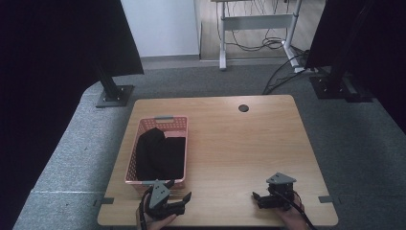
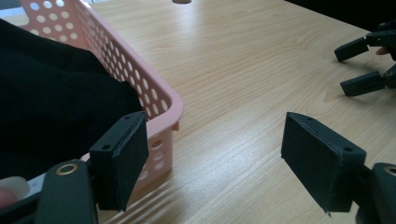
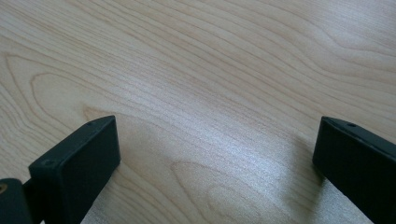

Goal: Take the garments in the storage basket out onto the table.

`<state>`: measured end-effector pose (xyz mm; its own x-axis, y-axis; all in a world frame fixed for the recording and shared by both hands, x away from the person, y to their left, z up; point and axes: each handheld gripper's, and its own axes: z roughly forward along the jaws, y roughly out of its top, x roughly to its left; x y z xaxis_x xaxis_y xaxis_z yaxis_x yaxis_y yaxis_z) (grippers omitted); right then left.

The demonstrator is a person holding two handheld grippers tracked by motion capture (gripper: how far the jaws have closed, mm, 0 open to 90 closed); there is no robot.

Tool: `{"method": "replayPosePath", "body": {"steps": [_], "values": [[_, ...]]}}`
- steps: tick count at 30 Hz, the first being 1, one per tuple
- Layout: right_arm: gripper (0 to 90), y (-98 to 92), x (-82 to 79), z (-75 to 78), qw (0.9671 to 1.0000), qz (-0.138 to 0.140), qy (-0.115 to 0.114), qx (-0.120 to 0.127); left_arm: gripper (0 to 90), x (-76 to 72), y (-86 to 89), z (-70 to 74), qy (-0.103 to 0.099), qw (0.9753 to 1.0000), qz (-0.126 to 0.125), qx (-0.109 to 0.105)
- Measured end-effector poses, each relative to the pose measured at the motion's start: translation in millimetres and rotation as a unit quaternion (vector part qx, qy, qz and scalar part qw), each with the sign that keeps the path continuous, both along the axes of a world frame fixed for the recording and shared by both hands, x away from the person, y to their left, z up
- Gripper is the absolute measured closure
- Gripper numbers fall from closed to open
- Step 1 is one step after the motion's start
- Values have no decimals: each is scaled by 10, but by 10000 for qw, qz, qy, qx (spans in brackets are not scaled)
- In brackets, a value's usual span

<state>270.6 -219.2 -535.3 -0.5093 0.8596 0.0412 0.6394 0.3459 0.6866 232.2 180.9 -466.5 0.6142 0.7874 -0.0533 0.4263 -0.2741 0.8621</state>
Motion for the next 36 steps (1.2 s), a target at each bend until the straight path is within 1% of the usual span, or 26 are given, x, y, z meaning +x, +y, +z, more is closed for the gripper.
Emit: {"method": "replayPosePath", "body": {"steps": [3, 5, 10, 13, 18, 23, 24, 28, 31, 35, 36], "values": [[2, 0, 2, 0, 10000, 7, 2, 1, 232, 11, 34, 10, -6, 10000, 25, 14], [2, 0, 2, 0, 10000, 8, 2, 0, 232, 14, 48, 11, 11, 10000, 40, -15], [2, -1, 3, 0, 10000, 14, 1, 1, 235, 29, 67, -8, 74, 10000, 43, 5], [2, -1, 3, 0, 10000, 17, 1, 1, 235, 26, 76, -1, 65, 10000, 61, -1], [2, -1, 3, 0, 10000, 17, 1, 1, 233, 5, 66, 26, 7, 10000, 34, 46], [2, -1, 3, 0, 10000, 17, 1, 1, 232, 6, 56, 15, 43, 10000, 36, 79], [2, -1, 3, 0, 10000, 16, 1, 1, 231, 5, 44, 7, 36, 9999, 36, 131], [2, -1, 3, 0, 10000, 17, 0, 0, 233, 3, 29, 3, 45, 9999, 15, 145], [2, -1, 3, 0, 10000, 17, 1, 1, 235, 3, 27, 3, 58, 9999, 13, 139], [2, -1, 3, 0, 10000, 16, 0, 1, 236, 0, 49, 29, 55, 10000, 14, 70], [2, -1, 3, 0, 10000, 17, 0, 0, 236, -6, 70, 62, 39, 10000, -3, -6]]}}
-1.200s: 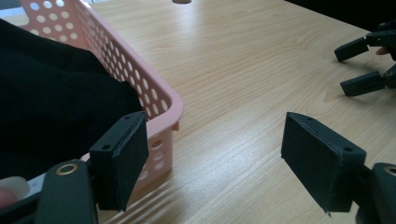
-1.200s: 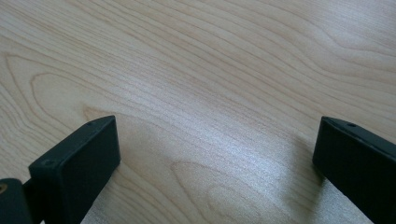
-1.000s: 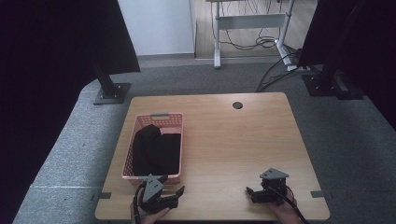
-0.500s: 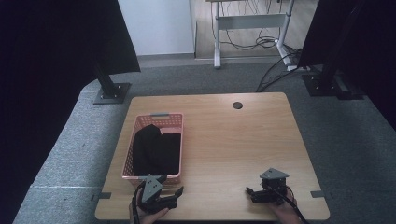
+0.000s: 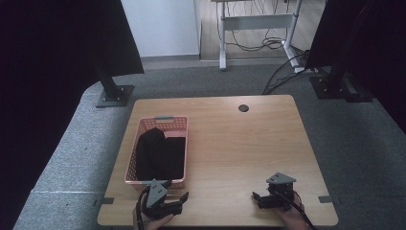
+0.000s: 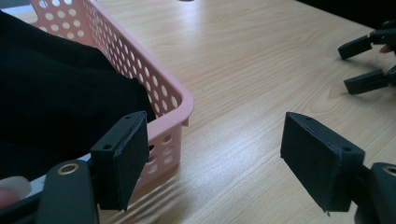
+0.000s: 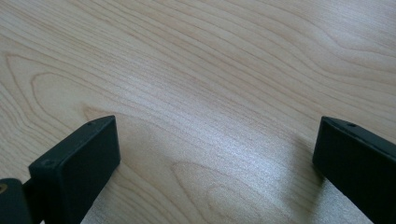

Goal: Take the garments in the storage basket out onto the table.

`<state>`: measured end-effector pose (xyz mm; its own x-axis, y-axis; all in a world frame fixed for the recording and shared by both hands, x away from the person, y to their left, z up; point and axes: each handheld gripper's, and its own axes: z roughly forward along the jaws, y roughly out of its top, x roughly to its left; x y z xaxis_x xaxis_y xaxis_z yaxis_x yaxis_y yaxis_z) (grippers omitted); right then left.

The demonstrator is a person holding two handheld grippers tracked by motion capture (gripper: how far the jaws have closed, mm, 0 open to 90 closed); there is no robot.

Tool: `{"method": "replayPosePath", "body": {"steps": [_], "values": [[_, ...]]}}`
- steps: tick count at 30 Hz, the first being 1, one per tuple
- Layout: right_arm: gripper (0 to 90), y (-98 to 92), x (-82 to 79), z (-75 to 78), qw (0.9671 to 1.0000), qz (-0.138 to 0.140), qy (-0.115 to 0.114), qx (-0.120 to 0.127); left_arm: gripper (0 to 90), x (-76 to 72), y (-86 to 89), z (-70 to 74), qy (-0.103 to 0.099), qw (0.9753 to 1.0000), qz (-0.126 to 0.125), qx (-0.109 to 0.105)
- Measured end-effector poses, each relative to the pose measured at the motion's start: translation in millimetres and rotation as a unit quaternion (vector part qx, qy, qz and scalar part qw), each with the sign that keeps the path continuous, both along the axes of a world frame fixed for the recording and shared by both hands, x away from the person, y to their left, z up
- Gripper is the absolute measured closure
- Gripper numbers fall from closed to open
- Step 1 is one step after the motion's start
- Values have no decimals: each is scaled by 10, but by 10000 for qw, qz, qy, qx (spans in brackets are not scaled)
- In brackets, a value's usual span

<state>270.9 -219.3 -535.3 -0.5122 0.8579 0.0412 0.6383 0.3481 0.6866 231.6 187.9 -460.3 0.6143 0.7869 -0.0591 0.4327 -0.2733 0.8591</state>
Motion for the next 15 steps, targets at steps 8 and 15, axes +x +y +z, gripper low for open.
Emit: {"method": "replayPosePath", "body": {"steps": [8, 15], "values": [[2, 0, 0, 0, 10000, -1, 0, 0, 236, -16, 58, 80, -92, 9999, 11, -95], [2, 0, 0, 0, 10000, -1, 0, 0, 239, -6, 122, 108, -89, 9998, 88, -161]]}}
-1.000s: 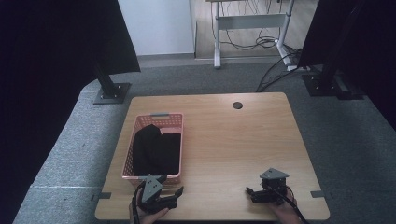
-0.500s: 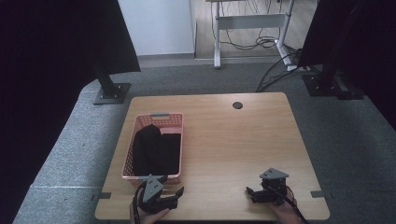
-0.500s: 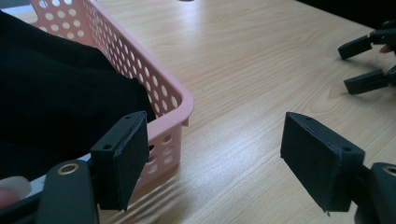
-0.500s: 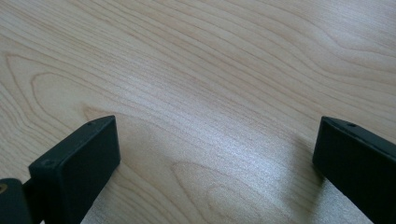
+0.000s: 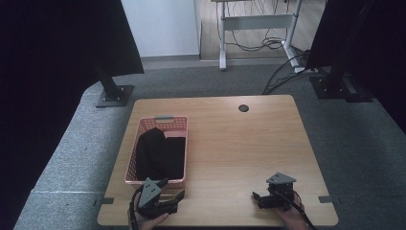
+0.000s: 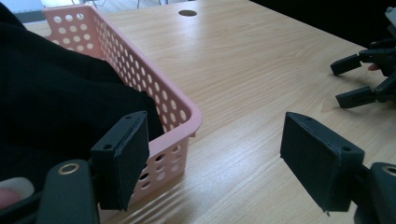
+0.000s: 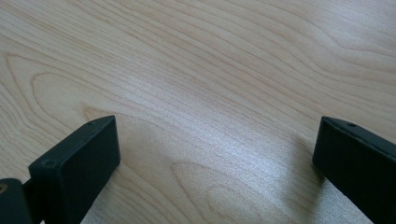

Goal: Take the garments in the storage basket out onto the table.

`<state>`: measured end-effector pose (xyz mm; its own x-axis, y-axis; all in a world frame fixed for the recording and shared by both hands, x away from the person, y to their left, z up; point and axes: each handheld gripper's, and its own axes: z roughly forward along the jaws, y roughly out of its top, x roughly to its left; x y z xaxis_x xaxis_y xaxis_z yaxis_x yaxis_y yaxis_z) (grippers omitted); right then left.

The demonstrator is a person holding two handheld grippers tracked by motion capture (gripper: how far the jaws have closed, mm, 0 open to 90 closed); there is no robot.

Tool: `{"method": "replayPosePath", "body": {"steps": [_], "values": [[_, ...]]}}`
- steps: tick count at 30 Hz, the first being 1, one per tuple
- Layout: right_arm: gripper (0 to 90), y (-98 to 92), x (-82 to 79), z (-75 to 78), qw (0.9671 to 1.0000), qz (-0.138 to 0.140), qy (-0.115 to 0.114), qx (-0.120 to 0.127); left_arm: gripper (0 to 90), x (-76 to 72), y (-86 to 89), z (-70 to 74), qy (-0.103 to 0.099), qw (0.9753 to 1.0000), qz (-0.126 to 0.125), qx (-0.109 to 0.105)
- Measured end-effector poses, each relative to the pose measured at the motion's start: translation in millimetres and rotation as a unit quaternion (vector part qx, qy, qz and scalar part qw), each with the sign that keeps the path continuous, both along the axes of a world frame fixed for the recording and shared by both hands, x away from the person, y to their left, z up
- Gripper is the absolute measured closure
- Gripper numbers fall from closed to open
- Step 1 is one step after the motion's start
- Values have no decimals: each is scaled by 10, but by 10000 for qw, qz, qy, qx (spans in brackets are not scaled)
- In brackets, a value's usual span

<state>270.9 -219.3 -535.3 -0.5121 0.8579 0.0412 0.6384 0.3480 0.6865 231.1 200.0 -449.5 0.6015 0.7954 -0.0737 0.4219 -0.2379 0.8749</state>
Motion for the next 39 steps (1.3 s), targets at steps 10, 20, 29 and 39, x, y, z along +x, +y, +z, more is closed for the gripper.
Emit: {"method": "replayPosePath", "body": {"steps": [10, 20, 29, 39], "values": [[2, 0, 0, 0, 10000, 1, 0, 1, 240, -20, 128, 121, -180, 9995, 220, -98], [2, 0, 0, 0, 10000, 0, -1, 1, 237, -29, 296, 230, -325, 9981, 477, -233], [2, 0, 0, 0, 10000, 0, 0, 1, 235, -34, 356, 270, -370, 9972, 581, -278], [2, 0, 0, 0, 10000, -1, 0, 1, 235, -30, 371, 271, -330, 9970, 616, -318]]}}
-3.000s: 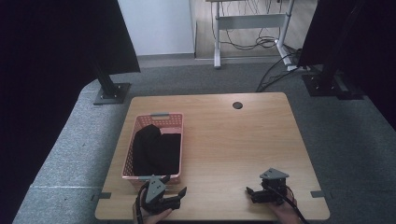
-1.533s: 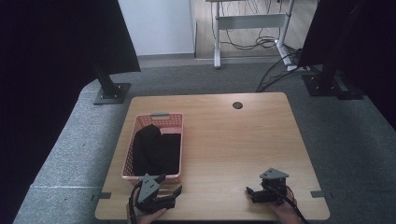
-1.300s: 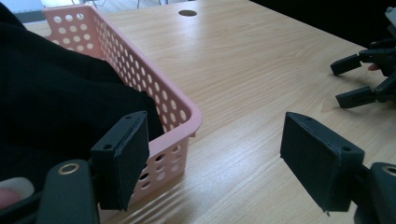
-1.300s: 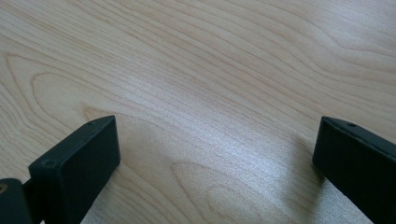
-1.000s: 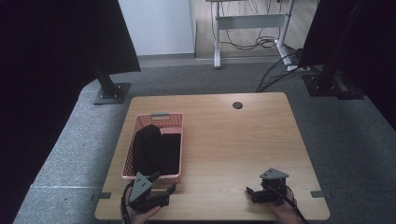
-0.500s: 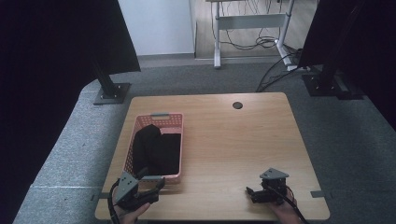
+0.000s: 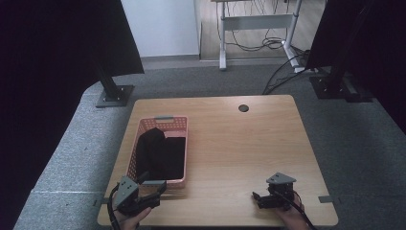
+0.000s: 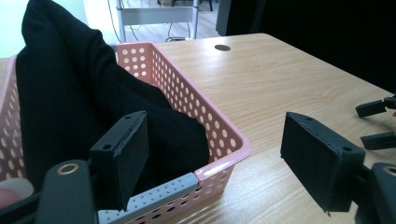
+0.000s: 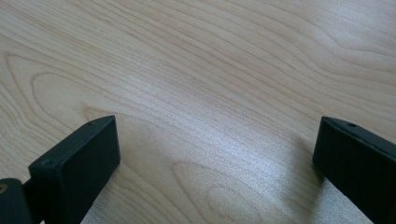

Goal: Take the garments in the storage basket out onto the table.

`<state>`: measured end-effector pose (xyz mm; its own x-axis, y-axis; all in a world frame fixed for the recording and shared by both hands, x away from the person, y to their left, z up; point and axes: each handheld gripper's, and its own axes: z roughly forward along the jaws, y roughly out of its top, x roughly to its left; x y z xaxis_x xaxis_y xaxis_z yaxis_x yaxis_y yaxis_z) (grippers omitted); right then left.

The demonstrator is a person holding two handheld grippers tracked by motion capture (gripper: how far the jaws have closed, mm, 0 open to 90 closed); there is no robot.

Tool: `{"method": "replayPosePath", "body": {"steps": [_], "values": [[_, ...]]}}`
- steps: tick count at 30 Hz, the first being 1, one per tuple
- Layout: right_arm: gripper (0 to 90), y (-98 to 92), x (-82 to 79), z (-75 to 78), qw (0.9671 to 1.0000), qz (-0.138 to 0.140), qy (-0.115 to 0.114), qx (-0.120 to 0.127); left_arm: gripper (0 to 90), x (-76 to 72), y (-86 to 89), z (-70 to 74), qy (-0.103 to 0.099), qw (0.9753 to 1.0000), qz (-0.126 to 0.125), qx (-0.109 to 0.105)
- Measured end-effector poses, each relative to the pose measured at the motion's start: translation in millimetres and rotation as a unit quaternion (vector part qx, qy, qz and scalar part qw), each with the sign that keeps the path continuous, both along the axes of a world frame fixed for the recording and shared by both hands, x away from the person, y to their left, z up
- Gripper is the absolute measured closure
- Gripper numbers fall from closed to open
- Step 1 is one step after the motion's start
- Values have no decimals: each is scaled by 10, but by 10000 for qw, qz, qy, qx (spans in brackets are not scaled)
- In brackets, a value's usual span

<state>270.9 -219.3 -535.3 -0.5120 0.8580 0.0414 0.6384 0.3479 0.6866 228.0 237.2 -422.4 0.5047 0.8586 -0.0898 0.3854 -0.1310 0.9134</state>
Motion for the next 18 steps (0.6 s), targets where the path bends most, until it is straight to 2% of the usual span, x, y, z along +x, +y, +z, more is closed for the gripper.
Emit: {"method": "replayPosePath", "body": {"steps": [7, 18], "values": [[2, 0, 0, 0, 10000, -1, 0, 0, 236, -5, 47, 28, -25, 9999, 57, -83], [2, 0, 0, 0, 10000, 1, 0, 0, 237, 6, 71, 21, 3, 9999, 117, -100]]}}
